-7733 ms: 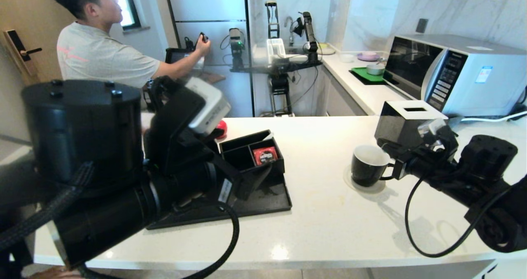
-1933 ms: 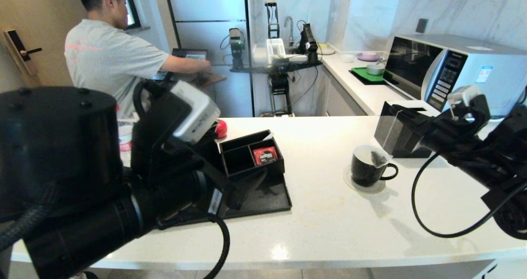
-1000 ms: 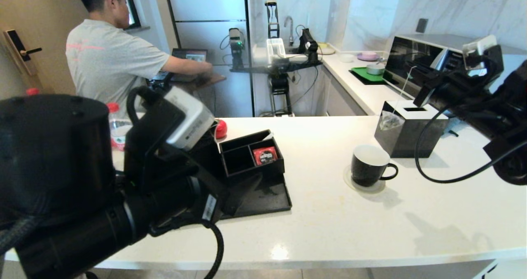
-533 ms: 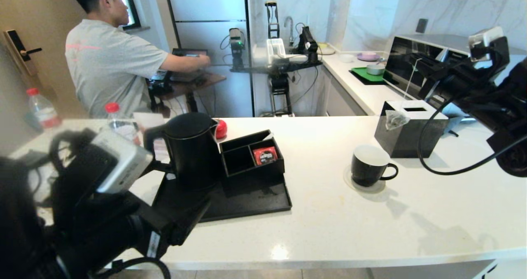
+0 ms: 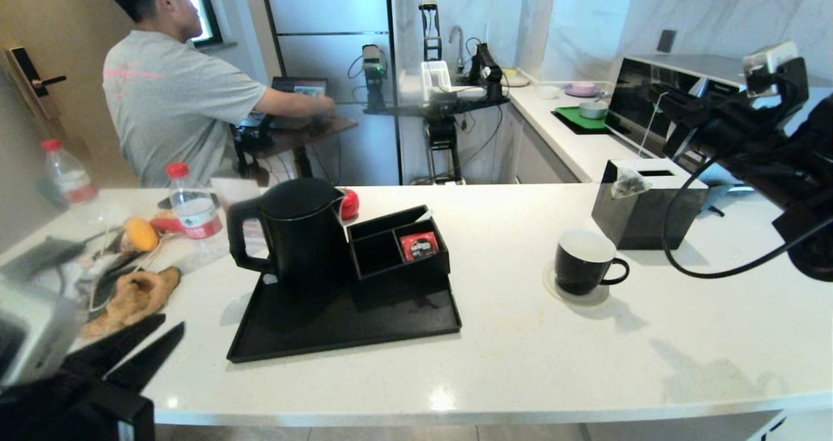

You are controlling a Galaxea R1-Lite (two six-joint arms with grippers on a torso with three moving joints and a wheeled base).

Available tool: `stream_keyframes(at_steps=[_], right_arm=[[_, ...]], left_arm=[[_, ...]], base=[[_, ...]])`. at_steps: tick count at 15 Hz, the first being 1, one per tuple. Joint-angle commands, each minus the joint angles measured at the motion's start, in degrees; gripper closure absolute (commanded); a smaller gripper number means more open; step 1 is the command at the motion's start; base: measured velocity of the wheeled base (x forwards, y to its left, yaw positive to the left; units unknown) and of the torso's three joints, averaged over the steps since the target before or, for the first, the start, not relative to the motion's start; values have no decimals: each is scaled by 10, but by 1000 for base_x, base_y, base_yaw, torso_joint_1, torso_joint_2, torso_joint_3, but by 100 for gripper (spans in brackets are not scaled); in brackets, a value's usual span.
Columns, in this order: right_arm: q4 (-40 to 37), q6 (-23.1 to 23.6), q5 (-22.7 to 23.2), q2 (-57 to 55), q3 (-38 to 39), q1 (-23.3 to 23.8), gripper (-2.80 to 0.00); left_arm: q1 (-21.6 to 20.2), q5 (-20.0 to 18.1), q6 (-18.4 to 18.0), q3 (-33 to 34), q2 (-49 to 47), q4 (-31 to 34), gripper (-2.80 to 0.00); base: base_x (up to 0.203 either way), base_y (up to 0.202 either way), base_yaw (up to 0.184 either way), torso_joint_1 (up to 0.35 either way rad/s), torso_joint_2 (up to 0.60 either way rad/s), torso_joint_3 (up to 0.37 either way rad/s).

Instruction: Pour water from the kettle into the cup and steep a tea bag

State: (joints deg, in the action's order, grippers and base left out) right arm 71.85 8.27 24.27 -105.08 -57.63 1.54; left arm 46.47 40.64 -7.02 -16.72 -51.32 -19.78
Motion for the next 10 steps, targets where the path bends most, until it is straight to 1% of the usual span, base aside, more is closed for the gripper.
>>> stream_keyframes(at_steps=[1, 3, 6, 7, 8, 9, 10], right_arm=[[4, 1, 2, 9, 7, 0, 0], [5, 2, 2, 14, 12, 0, 0], [4, 3, 2, 27, 30, 0, 0], [6, 3, 2, 30, 37, 0, 0], [6, 3, 2, 34, 43, 0, 0], [6, 3, 2, 37, 48, 0, 0], [6, 3, 2, 40, 52, 0, 0]], left_arm=[[-22, 5, 1, 39, 62, 2, 0], [-46, 6, 1, 88, 113, 7, 0], [-54, 5, 1, 152, 189, 10, 0], [-55, 5, 1, 162, 214, 26, 0], [-55, 3, 1, 163, 242, 60, 0], [-54, -7, 2, 158, 278, 102, 0], [-55, -29, 2, 149, 317, 147, 0]], base=[[0, 0, 0, 0, 0, 0], [0, 0, 0, 0, 0, 0], [0, 0, 0, 0, 0, 0], [0, 0, 0, 0, 0, 0], [0, 0, 0, 0, 0, 0], [0, 0, 0, 0, 0, 0], [0, 0, 0, 0, 0, 0]])
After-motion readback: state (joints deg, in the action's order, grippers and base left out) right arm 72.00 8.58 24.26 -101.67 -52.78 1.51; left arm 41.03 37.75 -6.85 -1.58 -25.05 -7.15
